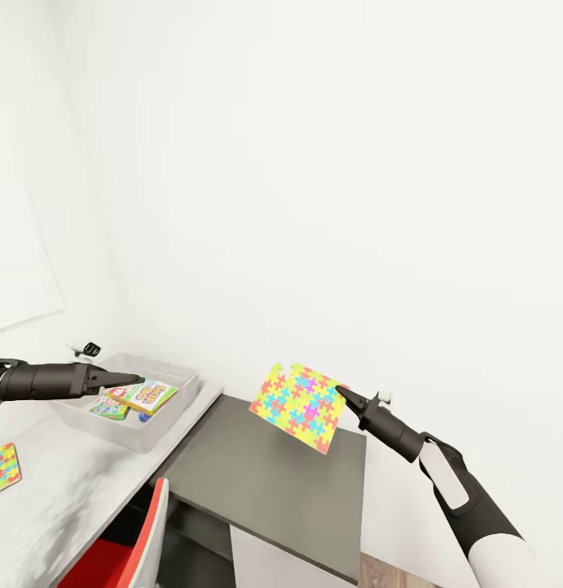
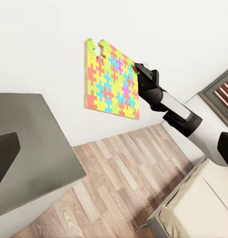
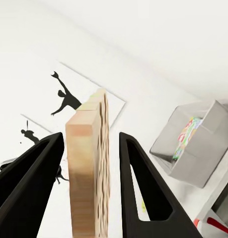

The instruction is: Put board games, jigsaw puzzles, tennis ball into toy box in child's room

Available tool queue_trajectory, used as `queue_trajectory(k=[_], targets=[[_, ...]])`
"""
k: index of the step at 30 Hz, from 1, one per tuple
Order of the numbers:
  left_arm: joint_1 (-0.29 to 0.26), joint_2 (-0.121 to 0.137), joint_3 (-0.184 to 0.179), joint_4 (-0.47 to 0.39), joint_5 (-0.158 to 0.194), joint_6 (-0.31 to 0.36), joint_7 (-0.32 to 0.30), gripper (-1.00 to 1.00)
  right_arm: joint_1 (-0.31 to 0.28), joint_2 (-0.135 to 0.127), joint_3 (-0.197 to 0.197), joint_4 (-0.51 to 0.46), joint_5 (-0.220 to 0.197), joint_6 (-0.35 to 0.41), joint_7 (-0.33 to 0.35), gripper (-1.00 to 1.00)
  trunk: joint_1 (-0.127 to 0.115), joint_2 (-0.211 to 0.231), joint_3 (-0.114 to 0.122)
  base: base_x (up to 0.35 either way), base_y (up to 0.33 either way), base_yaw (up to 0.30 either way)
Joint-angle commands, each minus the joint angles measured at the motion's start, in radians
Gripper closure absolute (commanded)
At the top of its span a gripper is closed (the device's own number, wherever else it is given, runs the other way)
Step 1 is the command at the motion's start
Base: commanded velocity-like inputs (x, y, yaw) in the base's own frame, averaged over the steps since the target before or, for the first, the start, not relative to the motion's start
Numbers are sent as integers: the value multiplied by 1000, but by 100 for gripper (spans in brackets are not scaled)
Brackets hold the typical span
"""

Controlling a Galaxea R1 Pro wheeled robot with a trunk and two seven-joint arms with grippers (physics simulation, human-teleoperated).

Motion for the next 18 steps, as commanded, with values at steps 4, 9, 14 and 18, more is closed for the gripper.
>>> queue_trajectory(k=[4,9,14,18], targets=[[-1,1,-2,0,1,11,-4,-100,0,1,0,0,-5,3,-3,100,0,-1,0,0,0,2],[-1,1,-2,0,1,10,-4,-100,0,1,0,-7,-4,2,-5,100,0,-1,0,0,0,17],[-1,1,-2,0,1,10,-4,-100,0,1,3,-51,-3,3,-7,100,0,-1,2,0,0,204],[-1,0,-2,0,1,10,-4,-100,0,1,3,-58,-2,4,-8,100,0,-1,4,0,0,271]])
